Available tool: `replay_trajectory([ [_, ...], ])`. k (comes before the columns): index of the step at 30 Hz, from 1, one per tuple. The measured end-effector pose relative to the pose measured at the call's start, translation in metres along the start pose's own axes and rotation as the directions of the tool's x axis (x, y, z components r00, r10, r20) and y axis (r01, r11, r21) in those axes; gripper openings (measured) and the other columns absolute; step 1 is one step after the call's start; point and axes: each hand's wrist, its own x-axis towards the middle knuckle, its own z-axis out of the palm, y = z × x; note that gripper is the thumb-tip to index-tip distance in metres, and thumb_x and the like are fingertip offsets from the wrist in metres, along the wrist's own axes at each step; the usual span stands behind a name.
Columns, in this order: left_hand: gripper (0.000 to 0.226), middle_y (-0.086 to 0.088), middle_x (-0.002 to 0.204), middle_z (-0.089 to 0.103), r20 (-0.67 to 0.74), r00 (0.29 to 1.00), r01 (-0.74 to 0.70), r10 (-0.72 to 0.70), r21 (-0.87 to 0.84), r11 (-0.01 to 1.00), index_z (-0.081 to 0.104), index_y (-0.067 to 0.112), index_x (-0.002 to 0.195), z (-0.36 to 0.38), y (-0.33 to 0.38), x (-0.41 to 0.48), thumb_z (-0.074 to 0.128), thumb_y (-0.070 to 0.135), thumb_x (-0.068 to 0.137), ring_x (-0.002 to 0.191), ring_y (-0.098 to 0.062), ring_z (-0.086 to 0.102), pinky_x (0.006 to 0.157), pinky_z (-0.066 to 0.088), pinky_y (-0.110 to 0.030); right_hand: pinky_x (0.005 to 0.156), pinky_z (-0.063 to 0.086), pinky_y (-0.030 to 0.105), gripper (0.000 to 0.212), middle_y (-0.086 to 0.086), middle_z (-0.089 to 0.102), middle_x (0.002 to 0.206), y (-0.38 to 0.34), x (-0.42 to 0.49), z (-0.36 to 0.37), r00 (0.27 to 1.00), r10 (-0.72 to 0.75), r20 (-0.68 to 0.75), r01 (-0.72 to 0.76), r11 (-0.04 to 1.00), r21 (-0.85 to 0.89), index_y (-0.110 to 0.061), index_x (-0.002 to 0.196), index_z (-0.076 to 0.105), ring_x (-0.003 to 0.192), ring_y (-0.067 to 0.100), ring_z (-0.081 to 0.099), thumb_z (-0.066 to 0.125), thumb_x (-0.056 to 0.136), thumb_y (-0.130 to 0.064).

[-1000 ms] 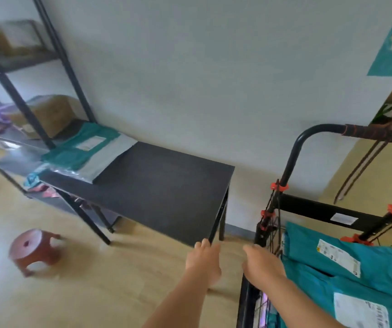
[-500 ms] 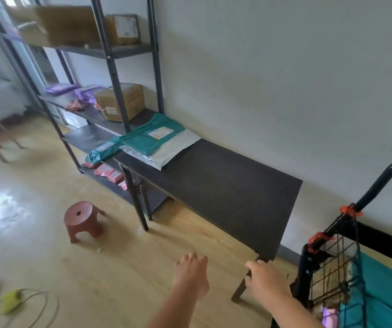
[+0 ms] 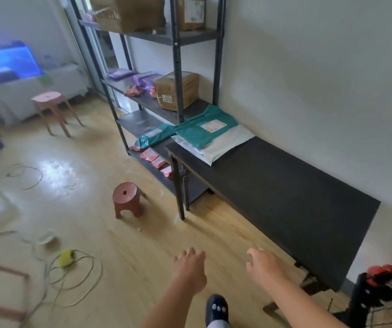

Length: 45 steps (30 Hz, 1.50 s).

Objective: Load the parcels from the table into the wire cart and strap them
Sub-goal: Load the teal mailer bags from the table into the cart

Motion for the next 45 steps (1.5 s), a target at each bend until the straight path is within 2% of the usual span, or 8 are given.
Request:
replay_trajectory([
  [7, 0.056, -0.007, 0.143, 0.039, -0.033, 0.996, 0.084, -0.085, -0.024, 0.996, 0.040, 0.024, 0.142, -0.050, -0.029, 0.066, 0.052, 0.013, 0.088, 0.134, -0.028, 0.036, 0.112, 0.031, -0.044, 0.089, 0.051, 0.030, 0.036, -0.007, 0.055, 0.130, -0.033, 0.089, -0.027, 0.997, -0.066, 0.033, 0.066, 0.998, -0.002, -0.028, 0.136, 0.049, 0.113, 0.013, 0.056, 0.048, 0.100, -0.033],
  [16, 0.052, -0.004, 0.143, 0.040, -0.070, 0.995, 0.074, -0.077, -0.053, 0.996, 0.044, 0.024, 0.138, -0.122, -0.017, 0.162, 0.052, 0.013, 0.088, 0.131, -0.025, 0.039, 0.106, 0.035, -0.038, 0.080, 0.044, 0.028, 0.031, -0.007, 0.053, 0.124, -0.063, 0.203, -0.080, 0.991, -0.132, -0.021, 0.133, 0.989, 0.062, -0.028, 0.129, 0.052, 0.113, 0.014, 0.052, 0.043, 0.099, -0.028],
  [27, 0.050, 0.000, 0.135, 0.045, -0.129, 0.971, 0.158, -0.201, -0.284, 0.946, 0.043, 0.028, 0.140, -0.184, -0.040, 0.238, 0.054, 0.023, 0.092, 0.128, -0.021, 0.042, 0.100, 0.043, -0.033, 0.080, 0.048, 0.024, 0.034, -0.010, 0.054, 0.127, -0.085, 0.282, -0.126, 0.988, -0.144, -0.052, 0.151, 0.966, 0.209, -0.029, 0.132, 0.052, 0.108, 0.009, 0.057, 0.048, 0.099, -0.033],
  [32, 0.051, 0.001, 0.134, 0.047, -0.134, 0.971, 0.133, -0.195, -0.374, 0.918, 0.043, 0.027, 0.140, -0.204, -0.049, 0.283, 0.057, 0.021, 0.091, 0.119, -0.017, 0.050, 0.081, 0.044, -0.021, 0.082, 0.051, 0.026, 0.034, -0.010, 0.056, 0.127, -0.095, 0.313, -0.143, 0.995, -0.077, -0.065, 0.090, 0.971, 0.224, -0.029, 0.132, 0.053, 0.108, 0.010, 0.059, 0.049, 0.098, -0.032],
  [36, 0.058, -0.002, 0.134, 0.050, -0.083, 0.960, 0.163, -0.267, -0.611, 0.775, 0.038, 0.020, 0.144, -0.232, -0.065, 0.331, 0.059, 0.020, 0.090, 0.103, -0.015, 0.059, 0.067, 0.049, -0.019, 0.080, 0.052, 0.025, 0.033, -0.009, 0.059, 0.124, -0.108, 0.345, -0.156, 0.998, 0.005, -0.069, 0.016, 0.954, 0.298, -0.026, 0.131, 0.054, 0.103, 0.011, 0.060, 0.049, 0.098, -0.030],
  [40, 0.058, 0.005, 0.092, 0.055, -0.003, 0.935, 0.182, -0.355, -0.855, 0.485, 0.038, 0.011, 0.141, -0.269, -0.082, 0.378, 0.062, 0.019, 0.088, 0.079, -0.011, 0.058, 0.063, 0.050, -0.025, 0.085, 0.048, 0.025, 0.037, -0.004, 0.059, 0.132, -0.131, 0.378, -0.164, 0.992, 0.125, -0.031, -0.097, 0.884, 0.457, -0.021, 0.135, 0.052, 0.112, 0.014, 0.058, 0.049, 0.099, -0.024],
  [42, 0.049, -0.003, 0.089, 0.060, 0.061, 0.933, 0.183, -0.355, -0.930, 0.320, 0.046, 0.008, 0.132, -0.281, -0.086, 0.393, 0.062, 0.017, 0.086, 0.067, -0.010, 0.049, 0.056, 0.041, -0.023, 0.089, 0.049, 0.029, 0.037, -0.001, 0.059, 0.131, -0.139, 0.387, -0.170, 0.983, 0.185, -0.009, -0.150, 0.822, 0.549, -0.020, 0.134, 0.051, 0.112, 0.017, 0.058, 0.051, 0.098, -0.023],
  [45, 0.034, -0.007, 0.090, 0.058, 0.155, 0.937, 0.204, -0.315, -0.970, 0.130, 0.053, 0.006, 0.116, -0.296, -0.094, 0.421, 0.065, 0.017, 0.086, 0.068, -0.014, 0.048, 0.061, 0.042, -0.026, 0.087, 0.049, 0.033, 0.039, 0.004, 0.058, 0.129, -0.152, 0.407, -0.175, 0.948, 0.317, 0.037, -0.258, 0.694, 0.672, -0.016, 0.133, 0.051, 0.107, 0.020, 0.057, 0.055, 0.095, -0.022],
])
